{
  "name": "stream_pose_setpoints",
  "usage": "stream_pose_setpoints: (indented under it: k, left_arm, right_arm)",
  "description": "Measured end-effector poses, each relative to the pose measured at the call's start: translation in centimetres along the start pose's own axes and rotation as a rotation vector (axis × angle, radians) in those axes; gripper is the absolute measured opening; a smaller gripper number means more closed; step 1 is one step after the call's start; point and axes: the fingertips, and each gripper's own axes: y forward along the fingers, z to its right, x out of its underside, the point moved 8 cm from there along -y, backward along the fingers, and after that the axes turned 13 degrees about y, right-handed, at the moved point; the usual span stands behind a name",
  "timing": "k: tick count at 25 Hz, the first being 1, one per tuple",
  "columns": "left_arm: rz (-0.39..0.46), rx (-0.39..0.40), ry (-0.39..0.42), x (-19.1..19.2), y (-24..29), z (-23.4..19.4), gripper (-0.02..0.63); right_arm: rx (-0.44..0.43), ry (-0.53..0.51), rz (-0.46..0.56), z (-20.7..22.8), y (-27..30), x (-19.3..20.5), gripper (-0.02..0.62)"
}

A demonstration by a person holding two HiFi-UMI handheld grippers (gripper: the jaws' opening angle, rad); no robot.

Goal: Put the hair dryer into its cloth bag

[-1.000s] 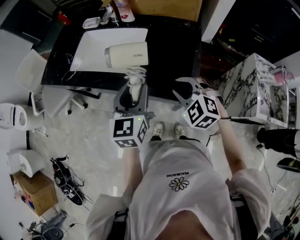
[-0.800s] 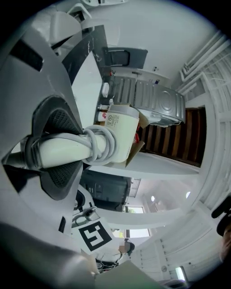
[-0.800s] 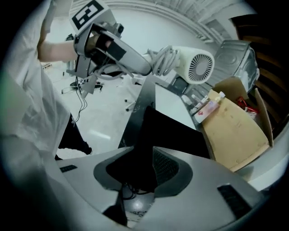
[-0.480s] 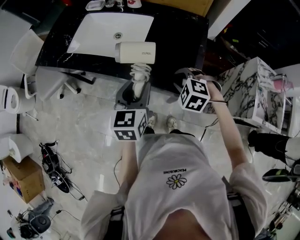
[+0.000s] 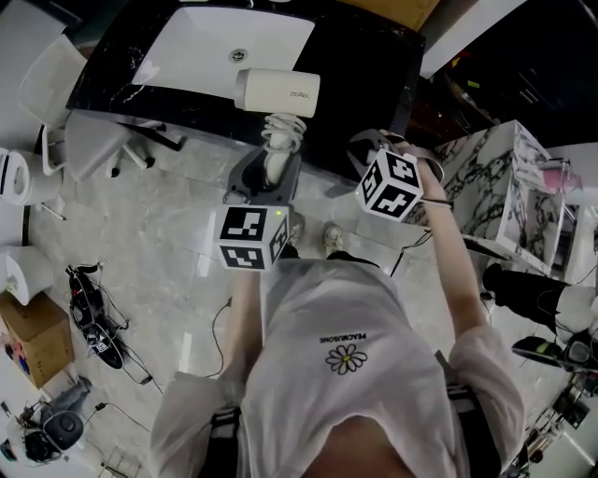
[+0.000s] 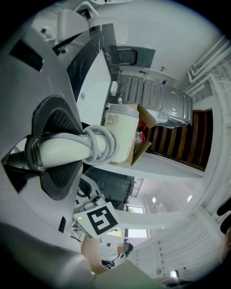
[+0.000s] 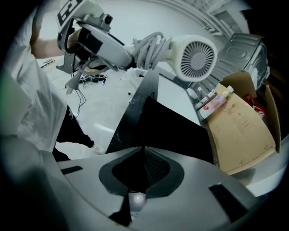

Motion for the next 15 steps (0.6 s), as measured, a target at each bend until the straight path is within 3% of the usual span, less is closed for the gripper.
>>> stream_pose_setpoints:
  k: [4,8,11,15]
  left_arm:
    - [-0.006,0.041,0.037,-0.3,0.7,-0.9,0.172]
    - [-0.002,0.113,-0.043,-0.3,0.8,-1.5,0.172]
    - [-0.026,0.207,-0.069,0.0,0.3,-0.9,0.172]
    - [-0.106,0.394,-0.129,0.8,-0.4,0.8,0.172]
  right_arm:
    - [0.053,0.101,0.129,1.8,-1.9,-0.5,0.023]
    - [0.113,0.212,0.245,3.7,-3.8,-1.0,0.021]
    - [0.142,0.241,0.279,4.6,-4.5,-1.2,0.021]
    - [0.157,0.243,0.282,5.0,-4.8,-1.2,0.021]
